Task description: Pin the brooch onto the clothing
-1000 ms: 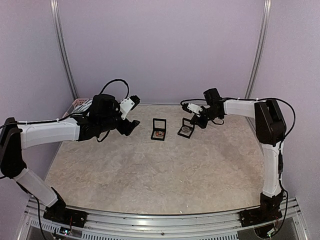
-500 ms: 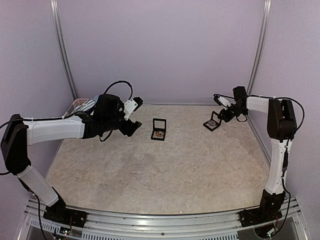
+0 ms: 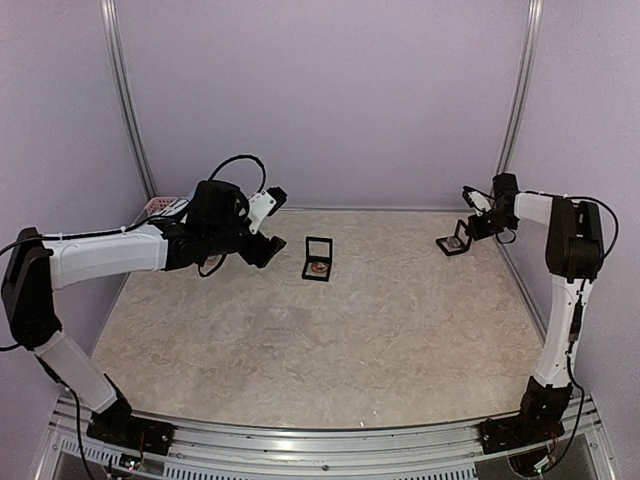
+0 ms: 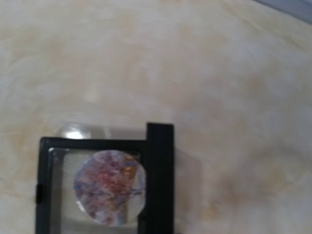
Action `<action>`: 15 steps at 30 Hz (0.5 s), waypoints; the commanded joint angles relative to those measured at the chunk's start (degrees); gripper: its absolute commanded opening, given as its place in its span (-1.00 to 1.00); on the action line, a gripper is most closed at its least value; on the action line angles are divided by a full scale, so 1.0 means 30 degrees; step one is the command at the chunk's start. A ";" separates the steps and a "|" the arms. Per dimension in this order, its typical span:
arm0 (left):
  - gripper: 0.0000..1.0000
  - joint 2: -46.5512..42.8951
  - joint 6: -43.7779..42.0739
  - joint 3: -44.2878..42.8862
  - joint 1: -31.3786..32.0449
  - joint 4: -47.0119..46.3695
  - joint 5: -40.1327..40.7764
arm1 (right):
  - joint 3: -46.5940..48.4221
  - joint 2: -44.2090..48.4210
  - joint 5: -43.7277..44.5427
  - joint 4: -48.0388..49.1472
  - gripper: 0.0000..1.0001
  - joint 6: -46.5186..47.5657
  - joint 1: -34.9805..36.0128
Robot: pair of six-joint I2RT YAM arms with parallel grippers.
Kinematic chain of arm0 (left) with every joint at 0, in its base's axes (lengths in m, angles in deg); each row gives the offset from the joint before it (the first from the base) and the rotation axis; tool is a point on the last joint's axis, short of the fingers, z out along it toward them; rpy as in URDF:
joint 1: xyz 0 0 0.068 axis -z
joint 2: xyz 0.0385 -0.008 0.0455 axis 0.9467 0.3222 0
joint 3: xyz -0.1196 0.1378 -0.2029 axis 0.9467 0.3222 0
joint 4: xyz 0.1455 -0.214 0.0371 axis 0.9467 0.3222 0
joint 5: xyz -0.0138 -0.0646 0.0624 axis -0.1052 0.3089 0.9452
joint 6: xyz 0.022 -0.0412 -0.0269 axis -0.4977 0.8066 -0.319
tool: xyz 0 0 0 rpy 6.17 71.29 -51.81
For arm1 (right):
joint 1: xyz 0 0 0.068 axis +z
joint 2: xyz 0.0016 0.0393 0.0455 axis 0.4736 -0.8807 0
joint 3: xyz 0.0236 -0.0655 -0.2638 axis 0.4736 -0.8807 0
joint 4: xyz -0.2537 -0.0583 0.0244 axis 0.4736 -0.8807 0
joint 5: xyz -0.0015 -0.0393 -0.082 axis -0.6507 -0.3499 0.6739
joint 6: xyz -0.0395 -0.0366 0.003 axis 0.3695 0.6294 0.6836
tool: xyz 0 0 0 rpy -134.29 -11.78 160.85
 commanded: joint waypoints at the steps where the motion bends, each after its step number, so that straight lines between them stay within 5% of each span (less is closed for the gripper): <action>1: 0.67 -0.0393 0.0351 -0.0510 -0.0296 0.0292 -0.0918 | 0.0259 0.0112 0.0298 -0.1094 -0.66 -0.0708 -0.0270; 5: 0.67 -0.0915 0.1576 -0.0593 -0.1294 0.0111 -0.2298 | 0.0510 0.0535 0.0260 -0.1292 0.10 -0.0894 -0.0284; 8: 0.71 -0.1412 0.3028 -0.0532 -0.2274 -0.0095 -0.2026 | 0.1018 0.1173 0.0156 -0.0740 0.96 -0.2456 -0.0262; 12: 0.76 -0.1792 0.5537 -0.0948 -0.4312 0.1321 -0.1116 | 0.1838 0.2258 -0.0571 0.0217 0.99 -0.3482 0.0697; 15: 0.98 -0.2969 0.6933 -0.0101 -0.5414 0.1544 -0.0044 | 0.0804 0.3358 -0.1917 0.2175 0.99 -0.2259 0.3254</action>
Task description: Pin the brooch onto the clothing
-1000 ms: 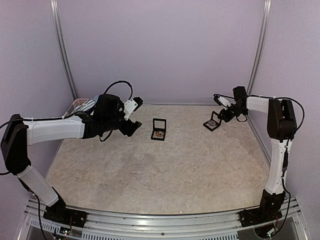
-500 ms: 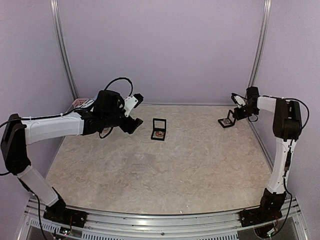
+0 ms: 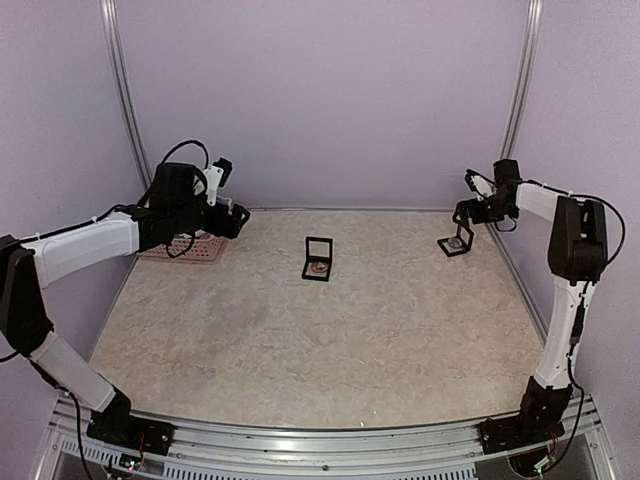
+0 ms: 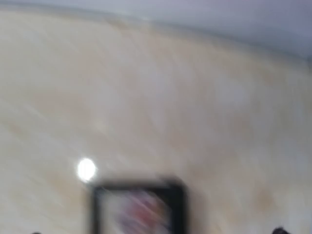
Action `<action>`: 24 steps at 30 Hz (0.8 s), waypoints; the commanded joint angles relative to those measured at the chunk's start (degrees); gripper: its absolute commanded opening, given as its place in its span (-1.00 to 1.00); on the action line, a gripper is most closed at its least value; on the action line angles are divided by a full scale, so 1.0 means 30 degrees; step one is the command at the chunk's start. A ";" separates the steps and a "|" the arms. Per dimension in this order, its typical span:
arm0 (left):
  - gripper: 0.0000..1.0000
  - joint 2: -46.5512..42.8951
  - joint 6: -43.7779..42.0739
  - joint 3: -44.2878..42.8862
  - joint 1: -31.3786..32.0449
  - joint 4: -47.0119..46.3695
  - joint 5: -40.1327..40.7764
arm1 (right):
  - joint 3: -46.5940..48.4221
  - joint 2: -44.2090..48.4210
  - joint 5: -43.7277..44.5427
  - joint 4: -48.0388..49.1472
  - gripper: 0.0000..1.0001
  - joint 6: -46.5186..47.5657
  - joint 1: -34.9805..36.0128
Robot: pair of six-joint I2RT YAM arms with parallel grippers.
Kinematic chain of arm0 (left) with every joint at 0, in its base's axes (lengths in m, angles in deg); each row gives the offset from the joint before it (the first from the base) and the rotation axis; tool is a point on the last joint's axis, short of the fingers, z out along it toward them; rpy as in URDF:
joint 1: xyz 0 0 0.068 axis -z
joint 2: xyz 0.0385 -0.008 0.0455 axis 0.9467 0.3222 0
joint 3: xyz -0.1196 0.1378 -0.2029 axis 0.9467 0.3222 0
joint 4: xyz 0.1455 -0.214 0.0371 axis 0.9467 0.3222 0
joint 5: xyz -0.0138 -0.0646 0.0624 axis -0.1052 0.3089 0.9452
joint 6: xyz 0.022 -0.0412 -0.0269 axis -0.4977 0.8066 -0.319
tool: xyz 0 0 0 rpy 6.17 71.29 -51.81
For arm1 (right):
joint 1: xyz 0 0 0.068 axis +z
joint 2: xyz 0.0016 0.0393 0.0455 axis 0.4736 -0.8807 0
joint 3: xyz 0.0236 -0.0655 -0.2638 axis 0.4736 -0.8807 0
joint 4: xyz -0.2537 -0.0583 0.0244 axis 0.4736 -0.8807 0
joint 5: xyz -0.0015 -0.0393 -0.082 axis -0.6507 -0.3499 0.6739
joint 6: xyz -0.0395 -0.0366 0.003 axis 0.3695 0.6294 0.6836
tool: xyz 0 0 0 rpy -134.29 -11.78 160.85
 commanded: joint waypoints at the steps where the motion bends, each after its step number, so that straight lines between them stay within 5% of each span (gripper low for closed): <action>1: 0.98 -0.2267 0.2985 0.0894 -0.1284 0.0578 0.2539 | -0.0476 0.2671 -0.2800 0.2851 0.98 0.1111 0.3979; 5: 0.98 -0.5340 0.2191 0.4589 -0.1436 -0.3209 0.6680 | -0.0032 0.1574 -0.5343 0.3315 0.98 0.4241 0.8477; 10: 0.98 -0.8862 0.3606 0.8644 -0.2262 -0.8739 0.9207 | 0.2888 -0.1908 -0.6943 0.4671 0.98 0.4064 1.1028; 16: 0.98 -0.9670 0.3414 0.8635 -0.3071 -0.7659 0.8324 | 0.7969 -0.6198 -0.6103 0.3358 0.91 0.3201 1.1641; 20: 0.98 -0.8852 0.3223 0.7959 -0.3099 -0.6992 0.7891 | 0.8079 -0.6950 -0.5256 0.2914 0.79 0.4009 1.1918; 24: 0.98 -0.8394 0.3189 0.7696 -0.3095 -0.6749 0.7427 | 0.6995 -0.6785 -0.5013 0.2789 0.47 0.4338 1.1949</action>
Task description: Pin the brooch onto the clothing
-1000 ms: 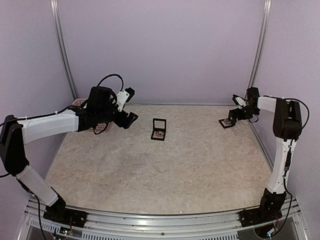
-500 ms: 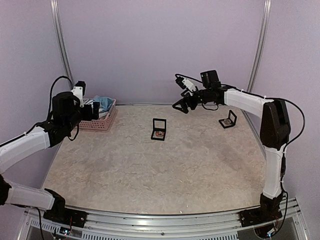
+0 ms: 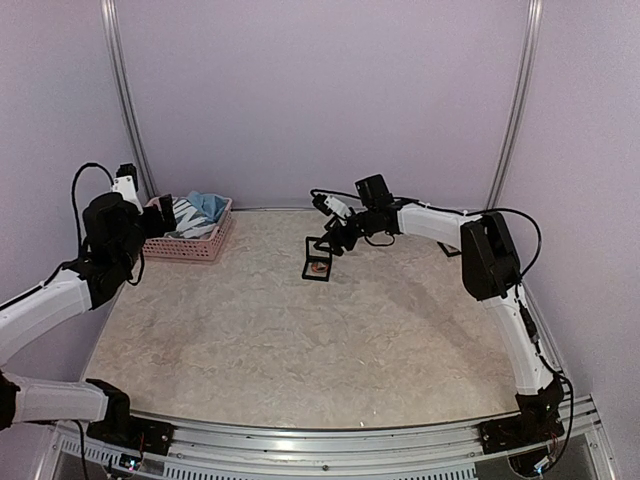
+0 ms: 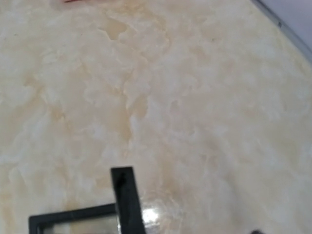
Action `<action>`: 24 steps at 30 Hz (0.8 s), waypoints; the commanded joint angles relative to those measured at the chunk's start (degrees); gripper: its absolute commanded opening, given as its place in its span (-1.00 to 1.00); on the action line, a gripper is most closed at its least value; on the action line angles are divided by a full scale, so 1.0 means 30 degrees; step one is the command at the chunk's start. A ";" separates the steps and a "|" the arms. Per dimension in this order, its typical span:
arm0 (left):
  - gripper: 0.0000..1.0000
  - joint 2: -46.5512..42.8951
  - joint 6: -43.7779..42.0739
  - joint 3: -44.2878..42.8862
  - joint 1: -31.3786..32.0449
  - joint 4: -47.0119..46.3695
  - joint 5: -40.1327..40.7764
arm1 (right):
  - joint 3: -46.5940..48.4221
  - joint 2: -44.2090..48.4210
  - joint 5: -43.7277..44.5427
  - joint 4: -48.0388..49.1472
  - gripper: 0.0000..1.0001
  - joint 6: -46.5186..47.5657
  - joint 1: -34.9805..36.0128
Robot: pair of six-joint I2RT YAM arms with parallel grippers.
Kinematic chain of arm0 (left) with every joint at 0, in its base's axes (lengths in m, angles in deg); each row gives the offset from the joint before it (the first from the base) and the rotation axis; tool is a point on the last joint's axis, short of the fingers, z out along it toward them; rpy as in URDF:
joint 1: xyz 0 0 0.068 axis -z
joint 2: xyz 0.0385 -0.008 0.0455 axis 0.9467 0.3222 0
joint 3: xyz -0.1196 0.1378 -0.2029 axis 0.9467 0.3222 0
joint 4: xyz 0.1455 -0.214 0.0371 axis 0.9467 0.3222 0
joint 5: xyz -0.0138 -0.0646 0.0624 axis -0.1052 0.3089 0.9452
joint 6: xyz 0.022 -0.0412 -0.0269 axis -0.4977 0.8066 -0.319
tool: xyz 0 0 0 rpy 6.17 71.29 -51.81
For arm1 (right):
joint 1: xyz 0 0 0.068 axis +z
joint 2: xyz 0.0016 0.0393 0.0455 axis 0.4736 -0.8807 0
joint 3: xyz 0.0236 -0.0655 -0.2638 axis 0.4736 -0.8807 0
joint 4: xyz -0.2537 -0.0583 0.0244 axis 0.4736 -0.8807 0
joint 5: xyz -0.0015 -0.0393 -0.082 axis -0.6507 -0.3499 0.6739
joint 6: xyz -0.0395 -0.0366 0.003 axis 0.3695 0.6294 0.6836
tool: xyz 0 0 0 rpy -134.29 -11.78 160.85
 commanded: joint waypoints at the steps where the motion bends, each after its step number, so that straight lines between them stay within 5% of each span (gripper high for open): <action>1: 0.98 0.0437 -0.0125 -0.0682 -0.0075 0.0194 -0.0422 | -0.0672 0.0411 0.0470 -0.0098 0.38 0.0533 0.0188; 11: 0.98 0.1036 -0.0169 -0.0968 -0.0074 0.0575 -0.0524 | -0.1039 0.0508 -0.0062 0.0025 -0.38 0.0555 0.0203; 24: 0.98 0.1305 -0.0145 -0.1170 -0.0073 0.0778 -0.1184 | -0.2248 0.1750 0.0517 0.0316 -0.82 0.0093 0.0016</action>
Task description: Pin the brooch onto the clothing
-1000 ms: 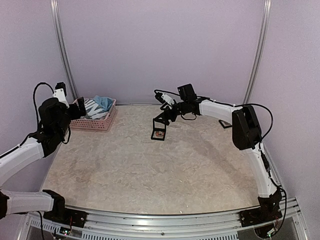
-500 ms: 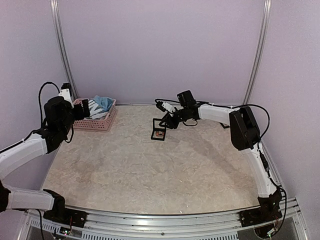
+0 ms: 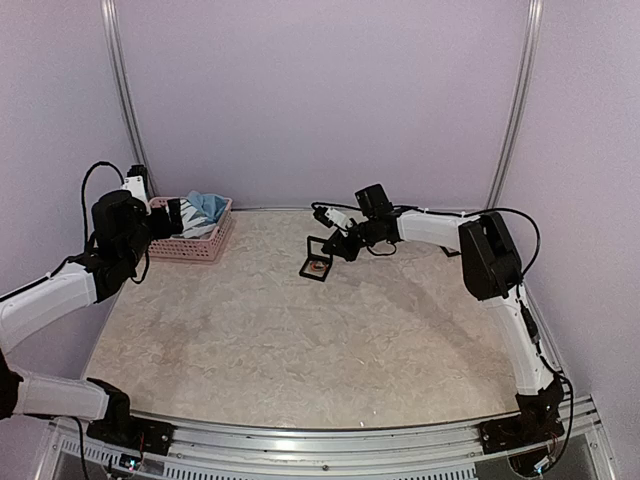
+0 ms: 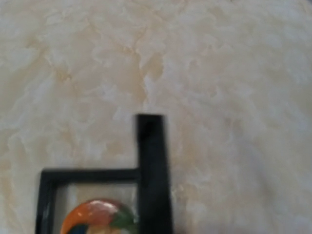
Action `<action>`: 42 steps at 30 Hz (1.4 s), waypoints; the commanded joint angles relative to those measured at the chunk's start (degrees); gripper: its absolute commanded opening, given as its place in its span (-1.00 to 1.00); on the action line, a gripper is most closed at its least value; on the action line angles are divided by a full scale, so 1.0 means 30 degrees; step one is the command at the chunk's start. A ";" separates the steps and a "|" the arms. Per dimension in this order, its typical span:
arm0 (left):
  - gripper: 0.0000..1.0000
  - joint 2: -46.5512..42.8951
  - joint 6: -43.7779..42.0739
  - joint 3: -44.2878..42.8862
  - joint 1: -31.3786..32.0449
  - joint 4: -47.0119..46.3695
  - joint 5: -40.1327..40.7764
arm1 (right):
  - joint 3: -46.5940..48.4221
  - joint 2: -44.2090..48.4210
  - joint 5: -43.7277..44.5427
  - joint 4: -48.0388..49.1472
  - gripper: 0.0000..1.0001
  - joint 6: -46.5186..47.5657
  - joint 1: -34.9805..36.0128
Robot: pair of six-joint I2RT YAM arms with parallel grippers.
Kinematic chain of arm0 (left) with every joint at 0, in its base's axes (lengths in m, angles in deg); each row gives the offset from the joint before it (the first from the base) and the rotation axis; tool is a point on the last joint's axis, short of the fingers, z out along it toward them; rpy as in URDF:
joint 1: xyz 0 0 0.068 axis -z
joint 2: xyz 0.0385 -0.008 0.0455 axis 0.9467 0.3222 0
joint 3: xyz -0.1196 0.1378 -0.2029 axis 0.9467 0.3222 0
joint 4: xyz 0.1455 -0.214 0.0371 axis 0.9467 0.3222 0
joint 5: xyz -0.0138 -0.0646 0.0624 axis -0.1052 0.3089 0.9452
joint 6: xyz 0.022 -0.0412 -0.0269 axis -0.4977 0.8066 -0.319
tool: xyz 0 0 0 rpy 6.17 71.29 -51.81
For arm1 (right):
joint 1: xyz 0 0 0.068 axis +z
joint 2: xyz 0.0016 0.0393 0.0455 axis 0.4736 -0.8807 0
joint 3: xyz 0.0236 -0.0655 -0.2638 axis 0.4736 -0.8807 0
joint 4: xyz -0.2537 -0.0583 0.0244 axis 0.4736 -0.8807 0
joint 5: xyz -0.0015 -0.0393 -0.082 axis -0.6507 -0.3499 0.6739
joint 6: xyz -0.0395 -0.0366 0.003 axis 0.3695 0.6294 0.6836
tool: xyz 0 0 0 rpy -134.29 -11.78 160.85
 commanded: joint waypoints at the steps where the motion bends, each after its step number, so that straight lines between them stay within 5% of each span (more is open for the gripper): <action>1: 0.98 0.0022 -0.0113 -0.0608 -0.0086 0.0117 -0.0409 | -0.0756 0.1755 0.0266 0.0308 -0.82 -0.0440 -0.0144; 10: 0.98 0.0092 -0.0174 -0.0620 -0.0080 0.0229 -0.0422 | -0.1787 0.3013 0.0513 0.0614 -0.99 -0.1627 -0.1151; 22: 0.98 -0.0037 -0.0248 -0.0639 -0.0056 0.0439 -0.0272 | -0.4326 0.4582 0.1785 0.2328 -1.00 -0.4459 -0.6135; 31: 0.98 0.0120 -0.0250 -0.0555 -0.0002 0.0538 -0.0039 | -0.2608 0.2751 0.2620 0.2150 -1.00 -0.5241 -0.8957; 42: 0.98 0.0504 -0.0395 -0.0662 0.0085 0.0804 0.0138 | -0.1390 0.0920 0.3621 0.1495 -1.00 -0.4905 -0.9448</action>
